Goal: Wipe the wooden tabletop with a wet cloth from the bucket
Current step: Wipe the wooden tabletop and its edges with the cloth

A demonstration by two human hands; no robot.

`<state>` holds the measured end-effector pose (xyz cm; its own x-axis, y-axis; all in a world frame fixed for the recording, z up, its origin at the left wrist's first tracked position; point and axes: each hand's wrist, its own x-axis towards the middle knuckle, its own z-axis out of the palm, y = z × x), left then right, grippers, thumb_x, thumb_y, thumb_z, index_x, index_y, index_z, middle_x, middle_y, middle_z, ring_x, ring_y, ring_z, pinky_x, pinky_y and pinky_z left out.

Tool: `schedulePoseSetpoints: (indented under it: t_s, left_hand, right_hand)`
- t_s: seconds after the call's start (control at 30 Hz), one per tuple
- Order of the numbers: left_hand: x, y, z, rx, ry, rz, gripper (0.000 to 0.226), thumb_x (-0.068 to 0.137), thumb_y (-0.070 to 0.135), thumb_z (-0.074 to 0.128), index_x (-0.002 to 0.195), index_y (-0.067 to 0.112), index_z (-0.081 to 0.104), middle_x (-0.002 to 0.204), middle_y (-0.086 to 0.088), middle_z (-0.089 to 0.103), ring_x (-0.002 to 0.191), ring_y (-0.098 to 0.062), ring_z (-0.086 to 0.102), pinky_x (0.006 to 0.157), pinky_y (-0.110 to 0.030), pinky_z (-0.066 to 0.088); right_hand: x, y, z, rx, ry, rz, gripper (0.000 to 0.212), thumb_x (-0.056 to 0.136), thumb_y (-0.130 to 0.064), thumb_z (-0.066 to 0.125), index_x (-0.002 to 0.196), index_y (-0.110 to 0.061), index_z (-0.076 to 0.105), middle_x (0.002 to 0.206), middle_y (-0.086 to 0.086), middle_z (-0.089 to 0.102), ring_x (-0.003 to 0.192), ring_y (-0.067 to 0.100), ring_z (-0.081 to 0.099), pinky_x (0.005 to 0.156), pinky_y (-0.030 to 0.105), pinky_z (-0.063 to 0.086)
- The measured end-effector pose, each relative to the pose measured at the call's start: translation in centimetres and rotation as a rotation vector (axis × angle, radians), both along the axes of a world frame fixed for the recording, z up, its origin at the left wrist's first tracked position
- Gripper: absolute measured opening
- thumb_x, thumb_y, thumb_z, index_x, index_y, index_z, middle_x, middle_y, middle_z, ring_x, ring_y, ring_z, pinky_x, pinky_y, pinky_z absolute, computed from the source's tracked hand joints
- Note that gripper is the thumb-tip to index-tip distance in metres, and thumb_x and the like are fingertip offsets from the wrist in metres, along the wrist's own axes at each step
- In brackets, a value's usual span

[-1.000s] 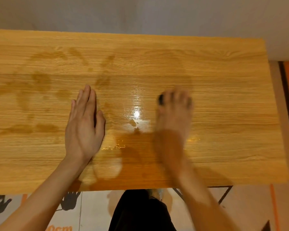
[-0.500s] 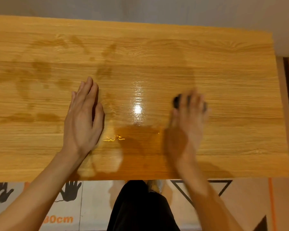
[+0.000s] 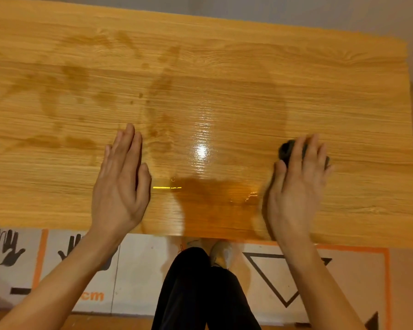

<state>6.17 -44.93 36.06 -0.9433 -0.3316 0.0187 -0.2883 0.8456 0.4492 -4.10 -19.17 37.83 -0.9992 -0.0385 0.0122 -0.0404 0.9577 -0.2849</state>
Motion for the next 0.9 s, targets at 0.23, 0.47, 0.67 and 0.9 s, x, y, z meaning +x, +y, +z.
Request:
schedulePoseSetpoints:
  t_s: [0.23, 0.47, 0.67, 0.9]
  left_hand:
    - [0.1, -0.2, 0.0, -0.024, 0.016, -0.010, 0.054, 0.106, 0.023, 0.032, 0.158, 0.008, 0.027, 0.168, -0.003, 0.019, 0.156, -0.015, 0.012, 0.128, -0.038, 0.011]
    - [0.2, 0.0, 0.0, -0.023, 0.028, 0.020, 0.054, 0.105, 0.024, 0.031, 0.158, 0.010, 0.029, 0.167, -0.002, 0.022, 0.156, -0.015, 0.015, 0.128, -0.032, 0.008]
    - [-0.1, 0.0, 0.0, -0.020, 0.036, 0.030, 0.053, 0.106, 0.024, 0.031, 0.157, 0.010, 0.030, 0.167, 0.000, 0.023, 0.156, -0.012, 0.014, 0.128, -0.032, 0.009]
    - [0.0, 0.1, 0.1, -0.023, 0.040, 0.020, 0.054, 0.106, 0.025, 0.033, 0.157, 0.009, 0.030, 0.167, -0.002, 0.023, 0.156, -0.013, 0.014, 0.128, -0.032, 0.009]
  right_hand:
    - [4.9, -11.5, -1.1, -0.036, 0.072, 0.561, 0.058, 0.094, -0.011, 0.052, 0.148, -0.011, 0.033, 0.159, 0.010, 0.023, 0.148, 0.029, 0.014, 0.121, 0.049, 0.011]
    - [-0.6, 6.6, 0.3, -0.016, -0.035, 0.073, 0.051, 0.101, -0.022, 0.031, 0.151, -0.009, 0.027, 0.160, 0.012, 0.017, 0.148, 0.030, 0.010, 0.120, 0.053, 0.006]
    - [6.0, -7.3, -0.7, -0.107, 0.093, 0.195, 0.056, 0.099, -0.012, 0.034, 0.152, -0.007, 0.018, 0.160, 0.016, 0.011, 0.149, 0.033, 0.007, 0.120, 0.053, 0.011]
    - [6.5, -5.1, -0.9, -0.018, 0.045, 0.484, 0.055, 0.095, -0.007, 0.035, 0.150, -0.012, 0.028, 0.159, 0.011, 0.021, 0.148, 0.031, 0.014, 0.121, 0.050, 0.013]
